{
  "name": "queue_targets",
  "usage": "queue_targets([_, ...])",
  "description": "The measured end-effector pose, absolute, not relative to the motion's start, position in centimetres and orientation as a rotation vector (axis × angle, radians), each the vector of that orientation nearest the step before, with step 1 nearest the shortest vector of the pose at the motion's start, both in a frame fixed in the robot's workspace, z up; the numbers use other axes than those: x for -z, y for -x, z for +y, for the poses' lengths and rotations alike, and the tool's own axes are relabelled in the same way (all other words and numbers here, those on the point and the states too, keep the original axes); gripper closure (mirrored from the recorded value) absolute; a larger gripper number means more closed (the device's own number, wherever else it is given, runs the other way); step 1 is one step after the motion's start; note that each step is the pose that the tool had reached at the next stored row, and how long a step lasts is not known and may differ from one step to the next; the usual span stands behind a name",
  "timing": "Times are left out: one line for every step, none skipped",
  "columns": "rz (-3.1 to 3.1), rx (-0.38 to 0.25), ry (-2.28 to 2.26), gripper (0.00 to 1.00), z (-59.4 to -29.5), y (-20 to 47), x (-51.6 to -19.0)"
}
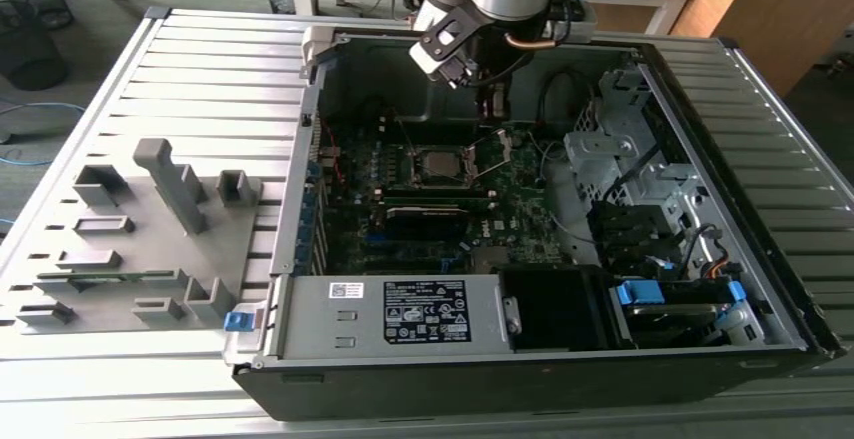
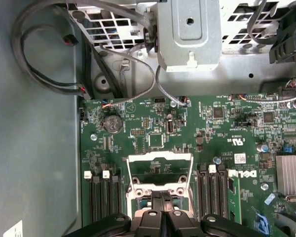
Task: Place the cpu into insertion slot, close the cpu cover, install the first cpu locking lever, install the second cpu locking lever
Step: 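Close the cpu cover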
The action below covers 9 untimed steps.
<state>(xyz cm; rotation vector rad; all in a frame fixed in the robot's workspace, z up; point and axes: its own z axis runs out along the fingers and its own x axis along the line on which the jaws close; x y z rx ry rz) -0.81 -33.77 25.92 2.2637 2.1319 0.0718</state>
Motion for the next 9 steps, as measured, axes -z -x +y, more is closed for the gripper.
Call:
queue_targets([2.132,-0.072,-2.264,0.89,-33.76,0.71,-25.92])
queue_targets([2.132,-0.072,-2.264,0.89,-33.77,0.6,-25.91])
queue_targets([2.132,-0.072,-2.264,0.89,-33.77,0.49,-25.92])
queue_targets([2.132,-0.072,-2.264,0.89,-33.77,0.37,-25.91])
queue_targets([2.132,-0.072,-2.264,0.89,-33.76,0.25,-25.91])
queue_targets([2.132,-0.072,-2.264,0.89,-33.77,0.12,-25.92])
queue_targets([2.132,-0.072,-2.264,0.89,-33.77,0.0,-25.92])
queue_targets([2.132,-0.072,-2.264,0.89,-33.77,-0.13,-25.91])
queue_targets([2.132,-0.072,-2.264,0.89,-33.77,-0.27,-25.92])
